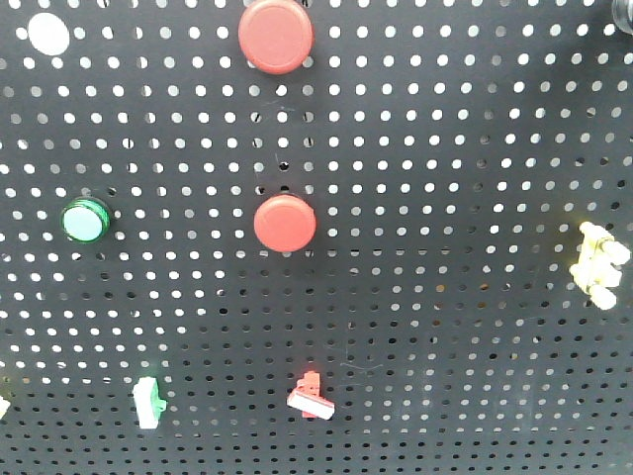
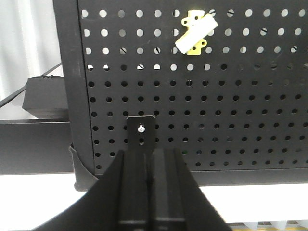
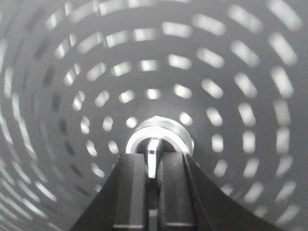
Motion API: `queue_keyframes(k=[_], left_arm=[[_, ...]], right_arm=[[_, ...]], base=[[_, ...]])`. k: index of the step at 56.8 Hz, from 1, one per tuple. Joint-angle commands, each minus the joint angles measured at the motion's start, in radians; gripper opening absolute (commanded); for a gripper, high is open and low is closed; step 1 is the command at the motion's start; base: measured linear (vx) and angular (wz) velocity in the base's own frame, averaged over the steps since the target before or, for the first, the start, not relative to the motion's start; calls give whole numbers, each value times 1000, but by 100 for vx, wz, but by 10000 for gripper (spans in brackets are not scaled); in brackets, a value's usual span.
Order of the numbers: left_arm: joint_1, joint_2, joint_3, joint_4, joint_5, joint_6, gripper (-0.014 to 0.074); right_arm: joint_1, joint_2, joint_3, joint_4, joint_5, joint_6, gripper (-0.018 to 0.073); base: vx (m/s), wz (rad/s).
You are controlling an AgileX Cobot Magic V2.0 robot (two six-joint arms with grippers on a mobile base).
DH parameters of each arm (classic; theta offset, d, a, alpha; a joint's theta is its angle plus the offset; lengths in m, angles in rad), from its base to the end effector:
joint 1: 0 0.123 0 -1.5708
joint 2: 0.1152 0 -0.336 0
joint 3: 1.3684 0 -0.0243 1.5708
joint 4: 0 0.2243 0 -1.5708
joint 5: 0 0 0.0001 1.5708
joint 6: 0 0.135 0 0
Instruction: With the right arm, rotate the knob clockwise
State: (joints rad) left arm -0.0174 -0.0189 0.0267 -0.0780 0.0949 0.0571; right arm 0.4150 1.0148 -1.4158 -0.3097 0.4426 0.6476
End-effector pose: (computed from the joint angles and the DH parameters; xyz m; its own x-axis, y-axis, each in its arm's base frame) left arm 0.0222 -0.0014 0.1952 -0.0157 -0.0203 -0.9997 0.0245 0.9995 -0.0207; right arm 0.1690 0.0552 0.5620 -0.0456 0.3677 -0.9288 -0.2829 0.8869 0.3651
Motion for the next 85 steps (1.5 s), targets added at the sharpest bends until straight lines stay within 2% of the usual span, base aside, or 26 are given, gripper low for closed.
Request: queue_keyframes(k=[1, 8, 13, 24, 36, 44, 54, 65, 69, 73, 77, 85], left_arm=[[-6, -10, 11, -4, -85, -5, -6], [-6, -10, 11, -4, -85, -5, -6], [-6, -10, 11, -4, -85, -5, -6], [-6, -10, 11, -4, -85, -5, -6], [-6, -10, 11, -4, -85, -5, -6], [-6, -10, 11, -4, -85, -5, -6], [-6, -10, 11, -4, -85, -5, -6], [-6, -10, 11, -4, -85, -5, -6], [-6, -10, 11, -4, -85, -5, -6], [-6, -10, 11, -4, -85, -5, -6], [-6, -10, 11, -4, -85, -5, -6], [-6, -10, 11, -4, -85, -5, -6]], right_arm=[[1, 29, -16, 81, -102, 178, -9], [1, 29, -16, 125, -153, 354, -9], [1, 29, -16, 119, -153, 415, -9], [1, 23, -16, 120, -133, 436, -9], [1, -39, -12, 121, -18, 434, -9], [1, -126, 26, 57, 69, 369, -9], [1, -285, 160, -56, 52, 241, -9], [1, -515, 406, -199, -3, -30, -9], [1, -602, 503, -232, -4, -147, -9], [1, -674, 593, -248, -9, -216, -9], [1, -721, 672, -260, -40, -252, -9], [1, -735, 791, -348, -208, -264, -8]], base=[[0, 0], [0, 0], [0, 0], [0, 0], [0, 0], [0, 0], [0, 0], [0, 0], [0, 0], [0, 0], [0, 0], [0, 0]])
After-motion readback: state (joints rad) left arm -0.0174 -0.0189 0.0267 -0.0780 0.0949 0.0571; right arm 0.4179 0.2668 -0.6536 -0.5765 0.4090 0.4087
